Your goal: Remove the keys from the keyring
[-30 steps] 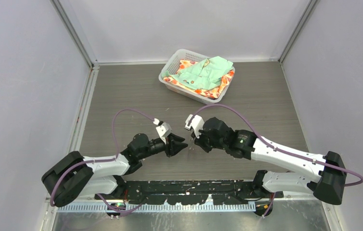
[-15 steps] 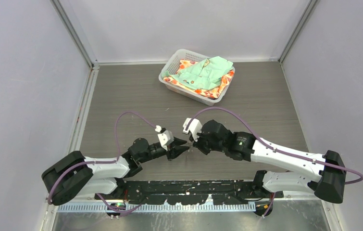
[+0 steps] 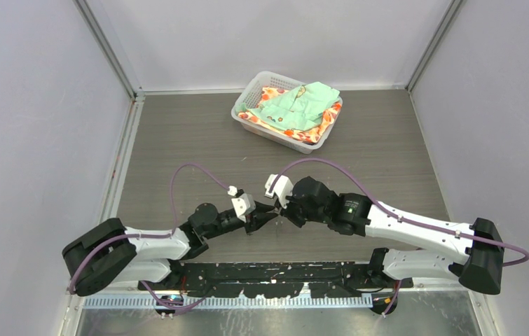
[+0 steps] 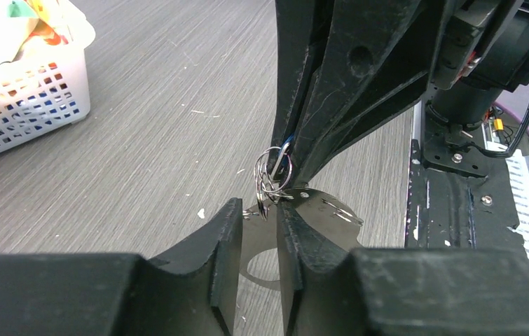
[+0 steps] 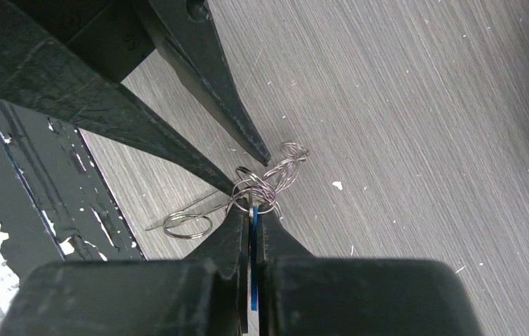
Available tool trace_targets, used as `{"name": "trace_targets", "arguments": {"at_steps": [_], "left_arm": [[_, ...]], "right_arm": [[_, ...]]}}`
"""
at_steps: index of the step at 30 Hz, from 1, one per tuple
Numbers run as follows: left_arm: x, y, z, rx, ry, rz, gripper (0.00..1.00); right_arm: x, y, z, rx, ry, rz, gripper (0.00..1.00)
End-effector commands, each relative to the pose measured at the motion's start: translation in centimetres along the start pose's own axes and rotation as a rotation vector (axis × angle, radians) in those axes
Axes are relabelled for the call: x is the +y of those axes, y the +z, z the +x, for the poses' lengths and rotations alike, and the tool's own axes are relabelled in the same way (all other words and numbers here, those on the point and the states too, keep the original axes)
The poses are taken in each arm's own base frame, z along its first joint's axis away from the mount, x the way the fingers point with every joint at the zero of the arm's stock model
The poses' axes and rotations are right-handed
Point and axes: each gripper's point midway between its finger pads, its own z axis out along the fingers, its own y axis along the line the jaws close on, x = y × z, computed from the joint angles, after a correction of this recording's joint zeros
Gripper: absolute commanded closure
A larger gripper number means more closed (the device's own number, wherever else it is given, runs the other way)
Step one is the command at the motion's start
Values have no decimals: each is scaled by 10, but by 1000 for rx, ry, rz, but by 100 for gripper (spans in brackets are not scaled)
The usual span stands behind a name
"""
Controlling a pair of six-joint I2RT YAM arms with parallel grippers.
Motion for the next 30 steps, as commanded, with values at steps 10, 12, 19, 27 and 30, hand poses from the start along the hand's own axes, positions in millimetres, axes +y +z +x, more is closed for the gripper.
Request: {"name": "trace_targets", "arguments": {"at_steps": [10,12,19,27,30], "left_arm": [[0,6,-24,-89,76,-5,99],[1,5,-27,-85,86,-12,100],[-4,2,-29,-17,144,27,99],[-15,0,-1,156,209,90,100],[-9,-2,7,182,222,51,100]], "right_arm": [[-5,-11,-9,-1,-29,21,99],[-4,-12,-7,11,-27,17,99],[-18,-7,10,115,-23,111,99],[-36,-14,-11,53,-75,235,99],[-46,-23,-16,20,-87,294,99]]}}
